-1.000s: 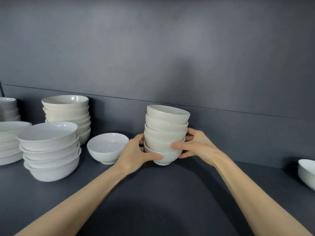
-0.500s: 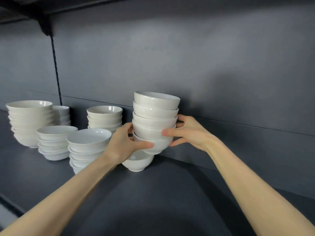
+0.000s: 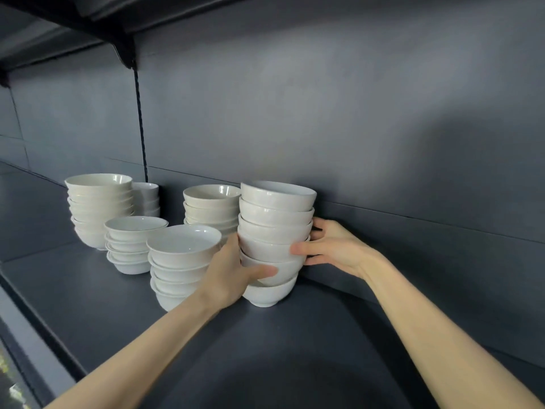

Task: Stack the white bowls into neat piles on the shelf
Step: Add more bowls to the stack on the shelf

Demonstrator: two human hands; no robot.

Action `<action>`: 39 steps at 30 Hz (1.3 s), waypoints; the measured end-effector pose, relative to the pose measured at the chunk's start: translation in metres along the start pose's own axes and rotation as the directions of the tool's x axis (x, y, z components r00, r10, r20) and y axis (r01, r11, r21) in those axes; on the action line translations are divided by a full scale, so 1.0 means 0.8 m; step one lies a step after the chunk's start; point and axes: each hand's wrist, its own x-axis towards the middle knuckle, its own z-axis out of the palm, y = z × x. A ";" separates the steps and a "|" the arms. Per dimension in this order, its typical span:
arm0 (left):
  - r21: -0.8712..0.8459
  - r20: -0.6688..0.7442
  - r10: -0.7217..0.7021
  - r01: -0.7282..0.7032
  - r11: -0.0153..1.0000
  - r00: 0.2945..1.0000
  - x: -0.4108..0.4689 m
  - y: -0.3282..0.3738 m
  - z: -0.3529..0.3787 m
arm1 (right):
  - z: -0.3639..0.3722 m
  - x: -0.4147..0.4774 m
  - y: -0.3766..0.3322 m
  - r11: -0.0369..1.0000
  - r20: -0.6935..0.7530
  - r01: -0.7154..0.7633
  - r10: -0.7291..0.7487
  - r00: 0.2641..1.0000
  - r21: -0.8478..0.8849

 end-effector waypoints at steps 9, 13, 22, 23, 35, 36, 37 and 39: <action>0.010 -0.007 0.003 -0.003 1.000 1.000 0.001 -0.016 0.007 | 0.001 0.008 0.020 0.999 0.023 -0.022 0.021 1.000 0.050; 0.012 0.005 -0.008 0.008 1.000 1.000 0.003 -0.022 0.005 | 0.003 0.005 0.018 0.999 0.019 -0.022 0.021 1.000 0.032; 0.016 0.136 0.003 -0.005 1.000 0.991 0.003 -0.016 0.021 | -0.007 -0.038 0.017 0.999 -0.108 -0.042 0.039 0.993 -0.030; 0.013 0.150 0.009 -0.011 1.000 0.989 0.002 -0.014 0.025 | -0.009 -0.045 0.017 0.999 -0.125 -0.044 0.040 0.991 -0.031; -0.066 0.330 0.075 -0.056 0.996 0.941 -0.009 0.004 0.062 | -0.016 -0.122 0.019 0.992 -0.356 -0.101 0.068 0.932 -0.073; -0.068 0.343 0.078 -0.058 0.996 0.936 -0.009 0.005 0.065 | -0.017 -0.126 0.020 0.992 -0.374 -0.107 0.072 0.925 -0.073; -0.071 0.356 0.083 -0.061 0.996 0.931 -0.008 0.006 0.067 | -0.018 -0.131 0.021 0.991 -0.388 -0.111 0.075 0.918 -0.071; -0.086 0.382 0.090 -0.062 0.994 0.920 -0.007 0.007 0.073 | -0.021 -0.139 0.023 0.991 -0.405 -0.118 0.082 0.911 -0.064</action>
